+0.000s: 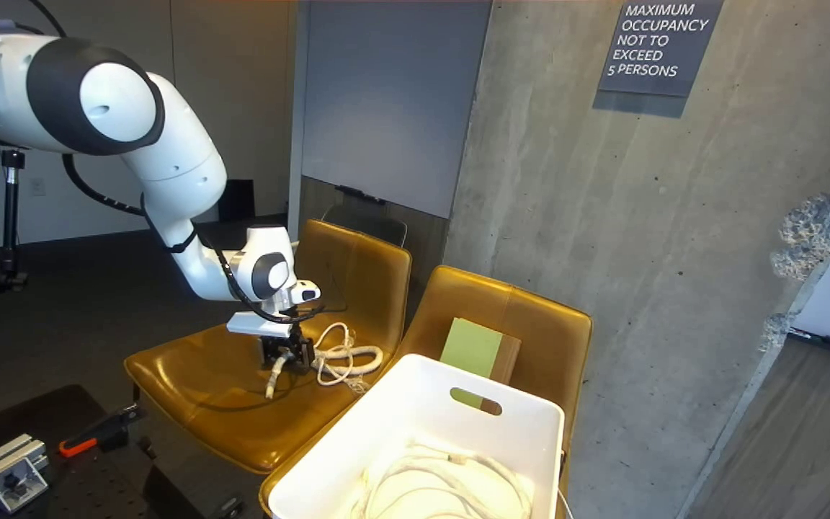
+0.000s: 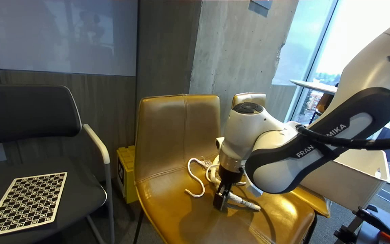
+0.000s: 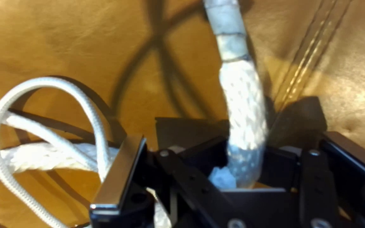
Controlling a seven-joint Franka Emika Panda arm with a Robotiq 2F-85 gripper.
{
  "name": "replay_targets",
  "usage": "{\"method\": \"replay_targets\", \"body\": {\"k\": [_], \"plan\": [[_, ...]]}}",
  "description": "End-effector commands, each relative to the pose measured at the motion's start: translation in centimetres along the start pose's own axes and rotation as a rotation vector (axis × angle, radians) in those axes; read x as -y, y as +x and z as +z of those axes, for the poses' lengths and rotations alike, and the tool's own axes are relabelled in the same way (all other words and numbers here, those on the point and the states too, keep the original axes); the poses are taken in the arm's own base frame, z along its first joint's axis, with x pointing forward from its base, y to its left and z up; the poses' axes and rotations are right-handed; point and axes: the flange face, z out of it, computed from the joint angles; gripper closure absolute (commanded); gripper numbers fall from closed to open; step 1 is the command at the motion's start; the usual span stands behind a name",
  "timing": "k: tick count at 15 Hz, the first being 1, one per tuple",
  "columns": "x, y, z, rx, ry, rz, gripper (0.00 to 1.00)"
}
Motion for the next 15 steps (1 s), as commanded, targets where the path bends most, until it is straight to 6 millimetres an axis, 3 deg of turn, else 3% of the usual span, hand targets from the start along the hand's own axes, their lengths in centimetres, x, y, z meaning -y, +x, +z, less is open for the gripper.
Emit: {"method": "replay_targets", "body": {"k": [1, 9, 15], "plan": [[-2.6, -1.2, -5.3, -0.011, -0.039, -0.016, 1.0], [-12.0, -3.1, -18.9, -0.104, -0.085, 0.034, 1.0], [-17.9, -3.9, -26.6, -0.161, -0.098, 0.08, 1.0]]}}
